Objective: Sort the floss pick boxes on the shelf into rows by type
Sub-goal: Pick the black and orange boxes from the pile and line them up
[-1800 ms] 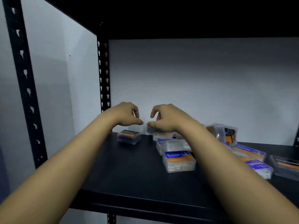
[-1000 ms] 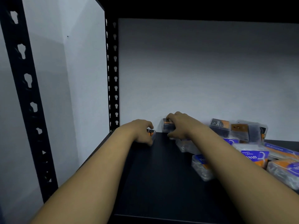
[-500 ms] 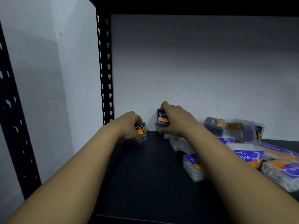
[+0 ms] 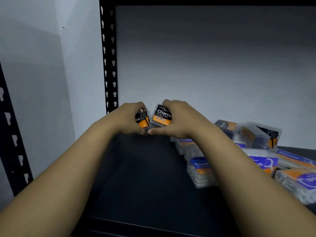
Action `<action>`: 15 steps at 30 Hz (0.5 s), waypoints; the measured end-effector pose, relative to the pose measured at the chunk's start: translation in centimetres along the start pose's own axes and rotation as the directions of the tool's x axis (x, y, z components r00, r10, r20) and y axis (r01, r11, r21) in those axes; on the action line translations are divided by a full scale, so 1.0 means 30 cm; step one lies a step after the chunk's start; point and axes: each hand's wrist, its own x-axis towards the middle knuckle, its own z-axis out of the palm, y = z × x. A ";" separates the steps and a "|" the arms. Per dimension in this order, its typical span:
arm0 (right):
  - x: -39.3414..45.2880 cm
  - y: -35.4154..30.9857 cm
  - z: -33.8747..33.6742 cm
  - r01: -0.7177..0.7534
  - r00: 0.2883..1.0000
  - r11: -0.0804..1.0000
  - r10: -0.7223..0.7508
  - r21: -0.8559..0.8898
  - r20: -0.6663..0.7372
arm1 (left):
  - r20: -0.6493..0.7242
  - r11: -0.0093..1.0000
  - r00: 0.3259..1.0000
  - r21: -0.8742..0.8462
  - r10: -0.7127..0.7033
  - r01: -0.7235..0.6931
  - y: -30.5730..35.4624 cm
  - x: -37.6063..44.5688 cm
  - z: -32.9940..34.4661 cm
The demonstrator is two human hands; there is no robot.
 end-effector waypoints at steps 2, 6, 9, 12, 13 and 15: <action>-0.005 -0.005 0.000 -0.031 0.999 0.999 0.031 0.014 0.019 | -0.007 0.999 1.000 0.039 0.017 -0.017 0.003 0.000 -0.002; -0.022 -0.024 -0.016 -0.106 0.994 0.994 0.106 -0.002 -0.017 | 0.001 0.999 1.000 0.034 0.021 -0.021 0.005 -0.008 -0.003; -0.037 -0.052 -0.026 -0.133 0.991 0.991 0.133 -0.001 -0.017 | 0.027 0.998 0.999 0.035 0.044 -0.045 0.011 -0.020 -0.009; -0.054 -0.070 -0.033 -0.116 0.993 0.993 0.115 -0.009 -0.038 | 0.014 0.999 0.999 0.018 0.035 -0.035 0.012 -0.057 -0.036; -0.067 -0.071 -0.035 -0.111 0.993 0.994 0.111 -0.004 -0.045 | 0.005 1.000 1.000 0.012 0.026 -0.026 0.009 -0.072 -0.048; -0.106 -0.078 -0.043 -0.104 0.994 0.994 0.105 0.034 -0.038 | -0.007 1.000 1.000 0.011 0.017 -0.017 0.006 -0.111 -0.073</action>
